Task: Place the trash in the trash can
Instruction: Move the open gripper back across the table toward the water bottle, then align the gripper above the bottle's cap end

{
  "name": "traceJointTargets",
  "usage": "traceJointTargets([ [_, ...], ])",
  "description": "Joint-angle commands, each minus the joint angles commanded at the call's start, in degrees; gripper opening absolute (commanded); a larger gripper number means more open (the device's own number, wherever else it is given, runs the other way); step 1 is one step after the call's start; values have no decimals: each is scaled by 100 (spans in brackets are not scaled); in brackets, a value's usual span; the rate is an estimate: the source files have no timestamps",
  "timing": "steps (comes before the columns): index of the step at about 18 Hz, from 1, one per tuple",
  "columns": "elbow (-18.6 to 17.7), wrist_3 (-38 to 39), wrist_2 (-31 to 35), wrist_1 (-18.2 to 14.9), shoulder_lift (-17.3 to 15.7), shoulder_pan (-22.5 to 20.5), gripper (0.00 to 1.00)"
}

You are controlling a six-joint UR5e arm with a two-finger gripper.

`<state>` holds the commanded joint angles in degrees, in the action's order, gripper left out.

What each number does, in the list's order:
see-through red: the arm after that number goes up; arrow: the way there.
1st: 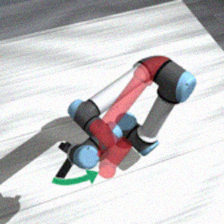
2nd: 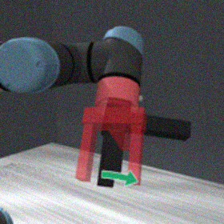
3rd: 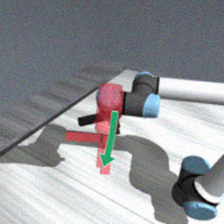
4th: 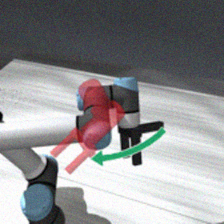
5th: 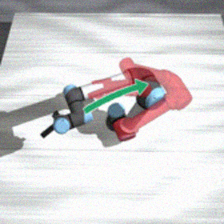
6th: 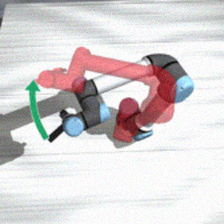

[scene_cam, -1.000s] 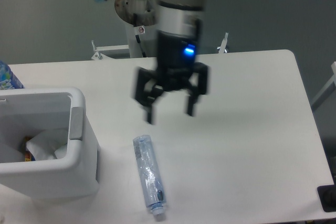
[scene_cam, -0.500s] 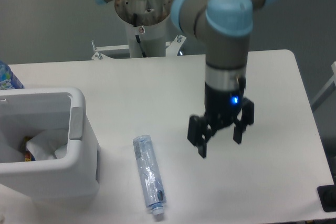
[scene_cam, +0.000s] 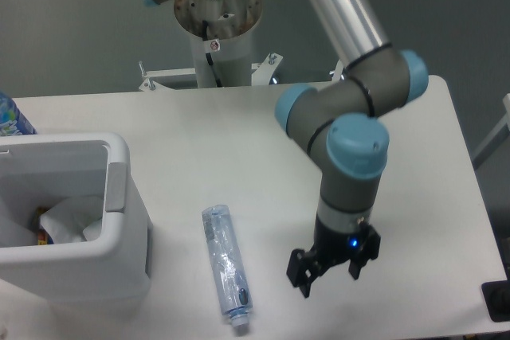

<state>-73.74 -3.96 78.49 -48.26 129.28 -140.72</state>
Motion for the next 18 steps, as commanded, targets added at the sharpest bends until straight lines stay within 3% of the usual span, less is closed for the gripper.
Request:
traceJointTargets([
  [9, 272, 9, 272, 88, 475, 554, 100],
  [13, 290, 27, 369, 378, 580, 774, 100],
  [18, 229, 18, 579, 396, 729, 1002, 100],
])
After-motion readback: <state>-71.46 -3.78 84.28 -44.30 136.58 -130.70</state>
